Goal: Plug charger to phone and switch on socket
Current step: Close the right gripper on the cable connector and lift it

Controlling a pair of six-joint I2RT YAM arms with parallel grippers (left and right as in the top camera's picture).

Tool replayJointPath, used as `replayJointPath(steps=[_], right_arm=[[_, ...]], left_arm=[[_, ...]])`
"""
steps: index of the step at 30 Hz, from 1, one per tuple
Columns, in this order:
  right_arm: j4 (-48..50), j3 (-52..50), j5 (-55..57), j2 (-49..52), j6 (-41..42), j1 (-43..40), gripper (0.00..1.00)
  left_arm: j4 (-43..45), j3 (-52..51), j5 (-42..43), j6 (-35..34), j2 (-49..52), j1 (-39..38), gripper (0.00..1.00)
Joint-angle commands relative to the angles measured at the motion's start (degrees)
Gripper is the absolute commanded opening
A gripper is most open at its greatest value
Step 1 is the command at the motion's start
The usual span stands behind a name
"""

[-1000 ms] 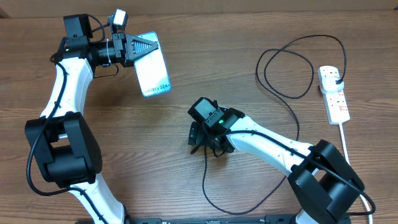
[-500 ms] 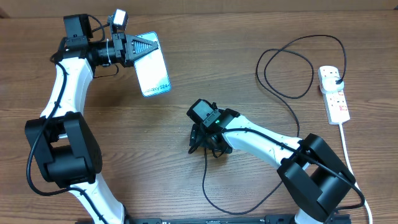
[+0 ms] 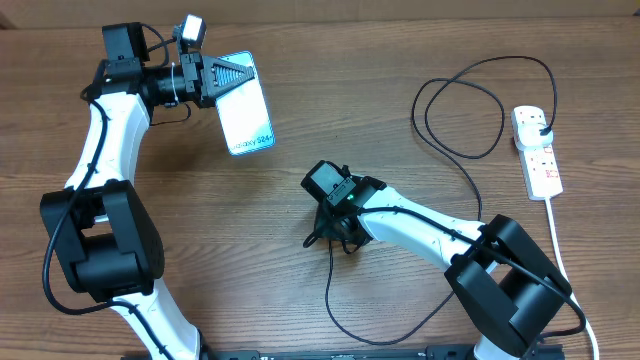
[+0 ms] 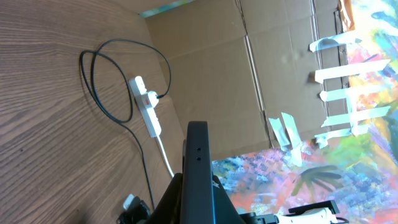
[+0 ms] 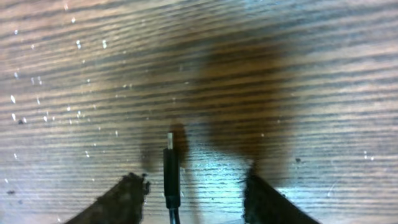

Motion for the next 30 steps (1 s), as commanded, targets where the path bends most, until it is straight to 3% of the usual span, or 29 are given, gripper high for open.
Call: replayJointPath(steps=[1, 10, 30], right_arm=[[0.2, -0.5, 1.0, 0.3, 0.2, 0.3, 0.41], [0.6, -0.5, 1.0, 0.3, 0.2, 0.3, 0.25], [0.9, -0.5, 1.0, 0.4, 0.4, 0.3, 0.11]], left_arm=[[0.1, 1.3, 1.6, 0.9, -1.9, 0.1, 0.04], [0.1, 1.3, 1.6, 0.9, -1.9, 0.1, 0.04], [0.1, 1.3, 1.6, 0.9, -1.9, 0.2, 0.04]])
